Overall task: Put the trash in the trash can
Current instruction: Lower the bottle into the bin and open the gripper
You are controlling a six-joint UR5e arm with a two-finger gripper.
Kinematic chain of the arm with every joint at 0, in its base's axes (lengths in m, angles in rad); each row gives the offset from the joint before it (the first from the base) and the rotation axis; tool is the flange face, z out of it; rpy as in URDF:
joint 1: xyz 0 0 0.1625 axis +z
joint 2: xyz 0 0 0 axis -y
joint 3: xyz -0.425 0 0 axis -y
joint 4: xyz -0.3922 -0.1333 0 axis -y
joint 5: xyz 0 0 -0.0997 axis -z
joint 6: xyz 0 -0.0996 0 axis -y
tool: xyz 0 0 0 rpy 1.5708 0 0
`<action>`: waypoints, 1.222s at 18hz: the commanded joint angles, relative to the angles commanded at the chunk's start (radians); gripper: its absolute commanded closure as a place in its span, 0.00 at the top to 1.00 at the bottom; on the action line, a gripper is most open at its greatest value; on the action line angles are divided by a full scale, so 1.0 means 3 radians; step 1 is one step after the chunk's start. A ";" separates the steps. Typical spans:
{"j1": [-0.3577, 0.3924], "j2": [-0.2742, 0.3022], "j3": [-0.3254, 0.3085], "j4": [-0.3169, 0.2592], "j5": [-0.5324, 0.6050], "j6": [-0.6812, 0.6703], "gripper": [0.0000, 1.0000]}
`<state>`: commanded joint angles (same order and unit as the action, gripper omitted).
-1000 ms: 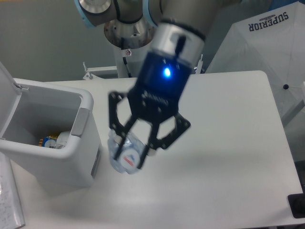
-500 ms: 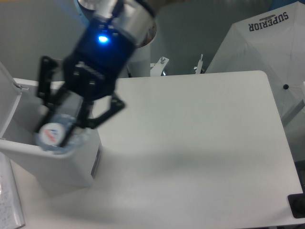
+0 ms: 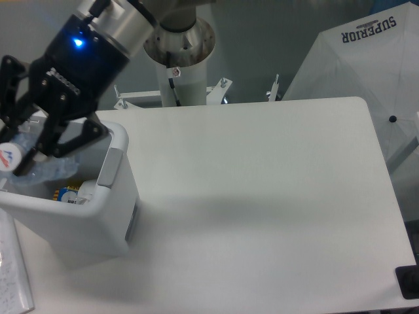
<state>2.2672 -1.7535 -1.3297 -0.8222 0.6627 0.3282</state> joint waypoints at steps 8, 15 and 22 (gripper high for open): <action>-0.0072 0.0026 -0.0348 0.0087 0.0005 0.0322 0.92; 0.0025 0.0057 -0.0461 0.0087 0.0041 0.0414 1.00; 0.0766 0.0011 -0.0277 0.0072 0.0041 0.0419 1.00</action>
<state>2.4970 -1.7502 -1.4129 -0.8007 0.6749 0.4541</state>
